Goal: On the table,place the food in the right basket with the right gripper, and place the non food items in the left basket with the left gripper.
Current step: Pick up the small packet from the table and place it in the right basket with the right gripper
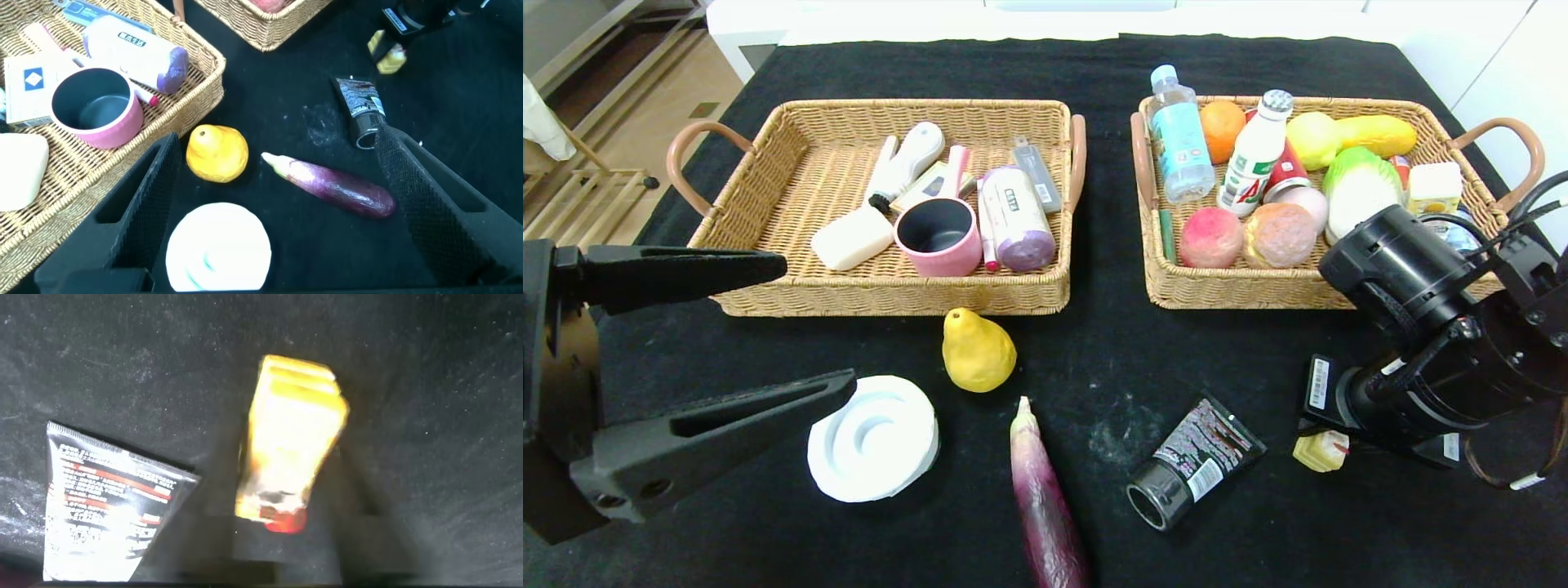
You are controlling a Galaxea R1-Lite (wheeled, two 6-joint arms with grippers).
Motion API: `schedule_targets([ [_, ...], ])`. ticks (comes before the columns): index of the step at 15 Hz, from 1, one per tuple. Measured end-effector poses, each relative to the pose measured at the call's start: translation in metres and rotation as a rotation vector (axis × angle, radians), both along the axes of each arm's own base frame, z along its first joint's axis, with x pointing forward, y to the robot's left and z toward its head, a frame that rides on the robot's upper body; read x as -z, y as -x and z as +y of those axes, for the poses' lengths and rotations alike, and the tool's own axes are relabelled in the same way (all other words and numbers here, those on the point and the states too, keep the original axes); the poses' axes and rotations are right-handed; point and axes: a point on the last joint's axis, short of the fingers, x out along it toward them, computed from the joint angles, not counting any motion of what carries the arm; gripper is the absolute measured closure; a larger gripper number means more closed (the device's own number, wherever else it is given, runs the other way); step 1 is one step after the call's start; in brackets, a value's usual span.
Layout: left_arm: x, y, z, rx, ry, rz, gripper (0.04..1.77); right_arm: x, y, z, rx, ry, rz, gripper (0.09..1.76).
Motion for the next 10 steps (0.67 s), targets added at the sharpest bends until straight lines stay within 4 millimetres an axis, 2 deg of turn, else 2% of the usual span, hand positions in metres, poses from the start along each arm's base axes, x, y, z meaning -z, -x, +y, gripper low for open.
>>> schedule_targets([
  [1, 0.0, 0.0, 0.0, 0.0, 0.0, 0.0, 0.09, 0.0, 0.0001, 0.0, 0.0, 0.0, 0.0, 1.52],
  [10, 0.0003, 0.0, 0.0, 0.0, -0.001, 0.001, 0.09, -0.002, 0.0017, -0.0004, -0.006, -0.012, -0.001, 1.52],
])
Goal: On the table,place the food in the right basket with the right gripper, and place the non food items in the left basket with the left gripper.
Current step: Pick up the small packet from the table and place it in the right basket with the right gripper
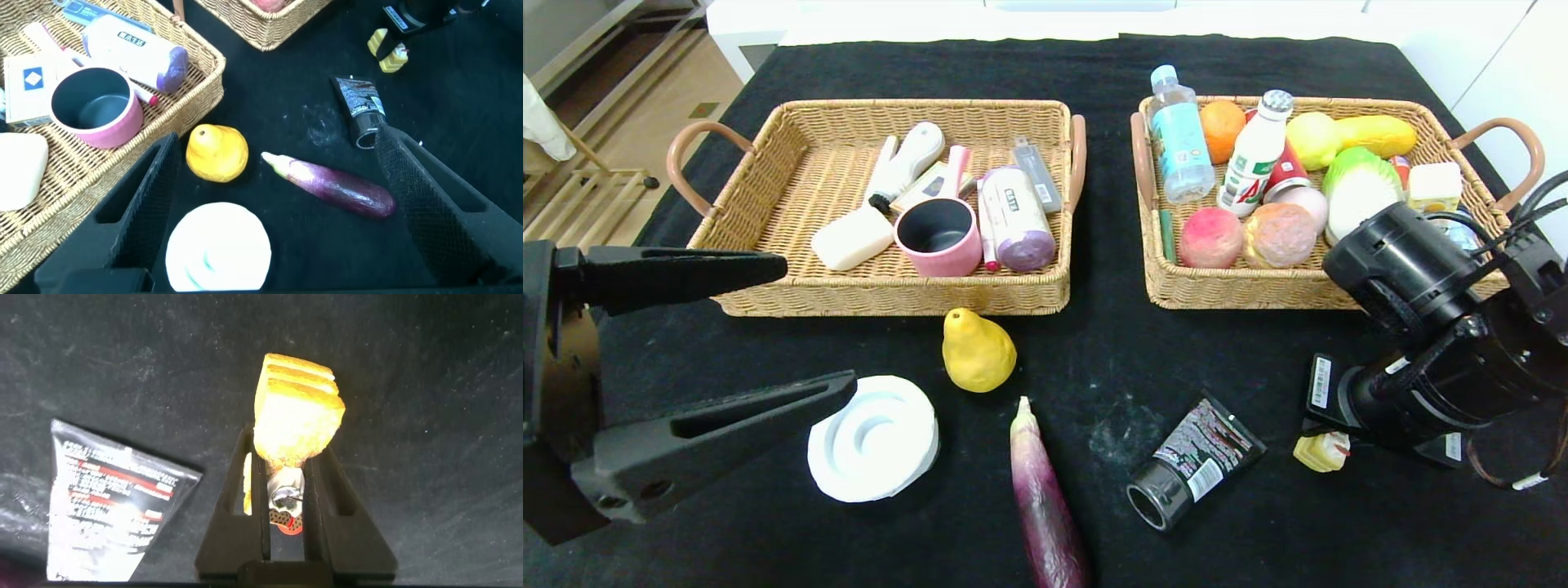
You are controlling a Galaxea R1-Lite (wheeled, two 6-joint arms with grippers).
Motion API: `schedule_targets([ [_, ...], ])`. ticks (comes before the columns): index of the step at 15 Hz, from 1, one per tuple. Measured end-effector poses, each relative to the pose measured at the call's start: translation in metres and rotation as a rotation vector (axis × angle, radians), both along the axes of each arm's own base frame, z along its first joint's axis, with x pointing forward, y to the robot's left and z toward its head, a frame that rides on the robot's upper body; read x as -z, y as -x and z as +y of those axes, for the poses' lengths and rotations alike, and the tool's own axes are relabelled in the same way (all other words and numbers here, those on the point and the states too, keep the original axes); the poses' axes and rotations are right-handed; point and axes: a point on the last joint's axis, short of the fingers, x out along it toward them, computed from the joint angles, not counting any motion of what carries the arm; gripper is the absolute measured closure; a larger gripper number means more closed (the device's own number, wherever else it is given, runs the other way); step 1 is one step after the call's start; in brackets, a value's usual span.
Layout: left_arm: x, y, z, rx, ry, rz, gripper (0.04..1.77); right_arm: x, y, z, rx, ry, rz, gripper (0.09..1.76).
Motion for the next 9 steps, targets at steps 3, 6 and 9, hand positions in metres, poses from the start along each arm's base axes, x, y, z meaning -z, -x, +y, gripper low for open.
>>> schedule_targets([
  [3, 0.0, 0.0, 0.0, 0.0, -0.001, 0.001, 0.09, -0.003, 0.003, -0.001, -0.01, -0.019, -0.002, 1.52],
  [6, 0.0, 0.0, 0.0, 0.0, 0.0, 0.001, 0.09, -0.011, 0.008, -0.004, -0.012, -0.033, -0.025, 1.52],
  [9, 0.0, 0.0, 0.0, 0.0, -0.001, 0.002, 0.09, -0.023, 0.015, -0.007, -0.025, -0.05, -0.066, 1.52],
])
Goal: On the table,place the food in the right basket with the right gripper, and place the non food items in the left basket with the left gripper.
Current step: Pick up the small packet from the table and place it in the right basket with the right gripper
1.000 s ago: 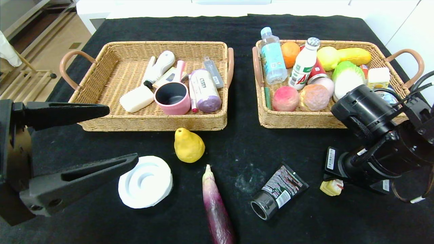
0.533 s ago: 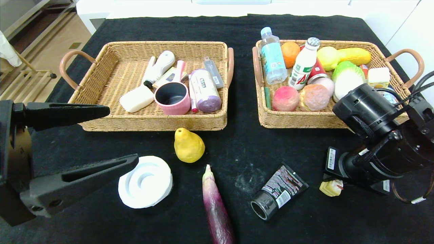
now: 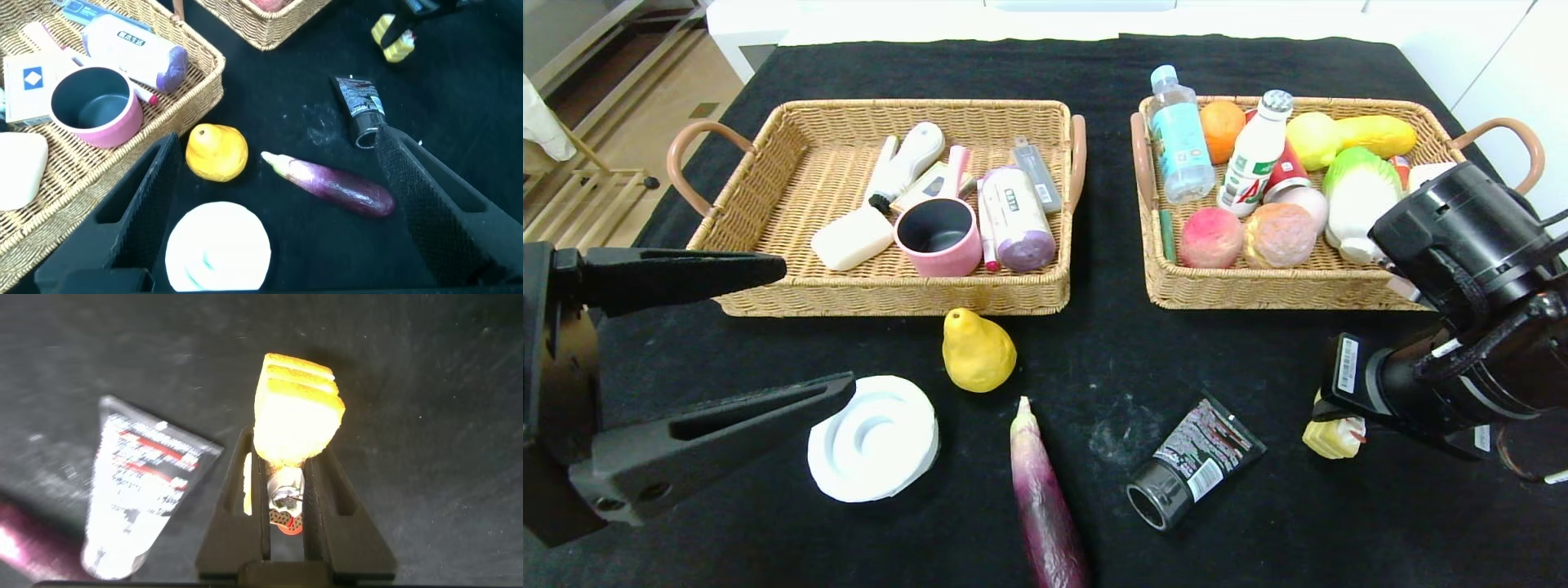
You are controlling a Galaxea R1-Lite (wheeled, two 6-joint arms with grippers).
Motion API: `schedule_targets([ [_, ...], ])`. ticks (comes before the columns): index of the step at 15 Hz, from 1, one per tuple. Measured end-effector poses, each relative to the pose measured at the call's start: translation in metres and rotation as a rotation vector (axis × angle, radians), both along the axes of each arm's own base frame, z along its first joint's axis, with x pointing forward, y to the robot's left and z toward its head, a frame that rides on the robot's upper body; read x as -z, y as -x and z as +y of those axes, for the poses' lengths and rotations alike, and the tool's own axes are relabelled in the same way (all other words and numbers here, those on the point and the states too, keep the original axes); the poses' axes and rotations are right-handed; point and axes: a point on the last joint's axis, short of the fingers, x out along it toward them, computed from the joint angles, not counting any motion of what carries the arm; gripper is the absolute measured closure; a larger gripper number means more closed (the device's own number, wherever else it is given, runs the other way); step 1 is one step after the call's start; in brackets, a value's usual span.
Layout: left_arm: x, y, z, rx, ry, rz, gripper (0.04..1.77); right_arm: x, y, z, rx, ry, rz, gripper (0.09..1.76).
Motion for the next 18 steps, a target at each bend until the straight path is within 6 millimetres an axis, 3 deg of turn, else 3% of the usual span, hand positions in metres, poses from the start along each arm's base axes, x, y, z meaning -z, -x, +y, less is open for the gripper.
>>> schedule_targets([
  [7, 0.0, 0.0, 0.0, 0.0, 0.001, -0.001, 0.09, -0.047, 0.006, -0.009, -0.042, -0.033, -0.175, 1.52],
  [14, 0.0, 0.0, 0.0, 0.0, 0.001, -0.001, 0.09, -0.084, -0.005, -0.03, 0.005, -0.044, -0.332, 1.52],
  [18, 0.0, 0.0, 0.0, 0.001, 0.001, -0.001, 0.09, -0.101, -0.023, -0.039, 0.024, -0.046, -0.477, 1.52],
])
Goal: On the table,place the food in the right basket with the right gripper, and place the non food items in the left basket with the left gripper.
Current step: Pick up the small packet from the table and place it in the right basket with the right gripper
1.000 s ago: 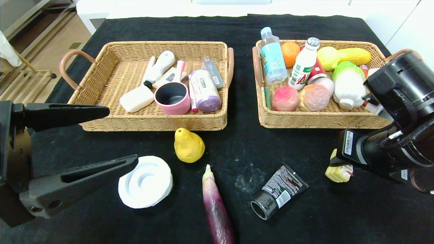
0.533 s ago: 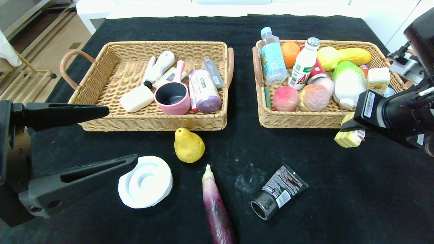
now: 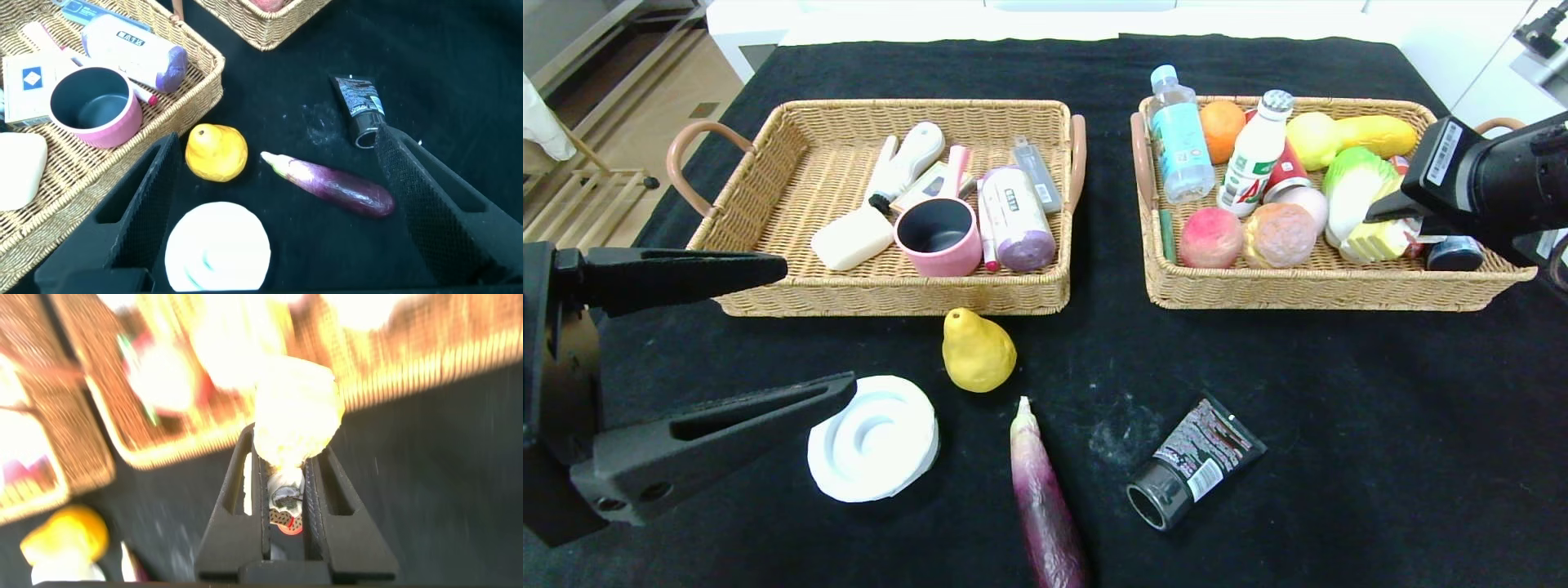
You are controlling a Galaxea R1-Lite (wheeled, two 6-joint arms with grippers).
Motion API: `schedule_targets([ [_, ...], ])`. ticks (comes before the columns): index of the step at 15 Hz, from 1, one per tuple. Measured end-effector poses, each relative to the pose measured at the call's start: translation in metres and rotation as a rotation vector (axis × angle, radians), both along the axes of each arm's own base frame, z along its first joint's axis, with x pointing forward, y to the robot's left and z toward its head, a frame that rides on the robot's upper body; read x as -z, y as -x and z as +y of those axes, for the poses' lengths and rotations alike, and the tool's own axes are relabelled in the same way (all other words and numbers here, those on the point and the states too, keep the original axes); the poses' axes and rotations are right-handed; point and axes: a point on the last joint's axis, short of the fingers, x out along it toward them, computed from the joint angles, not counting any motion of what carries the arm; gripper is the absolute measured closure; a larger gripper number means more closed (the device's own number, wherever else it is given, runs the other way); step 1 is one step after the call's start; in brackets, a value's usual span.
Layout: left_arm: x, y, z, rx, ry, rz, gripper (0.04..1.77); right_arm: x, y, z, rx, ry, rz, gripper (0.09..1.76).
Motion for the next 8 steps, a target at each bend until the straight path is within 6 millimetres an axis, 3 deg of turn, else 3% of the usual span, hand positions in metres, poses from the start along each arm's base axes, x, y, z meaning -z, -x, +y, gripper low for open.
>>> schedule_targets([
  [8, 0.0, -0.001, 0.0, 0.002, 0.0, 0.002, 0.09, -0.012, -0.039, -0.01, 0.014, 0.058, -0.244, 1.52],
])
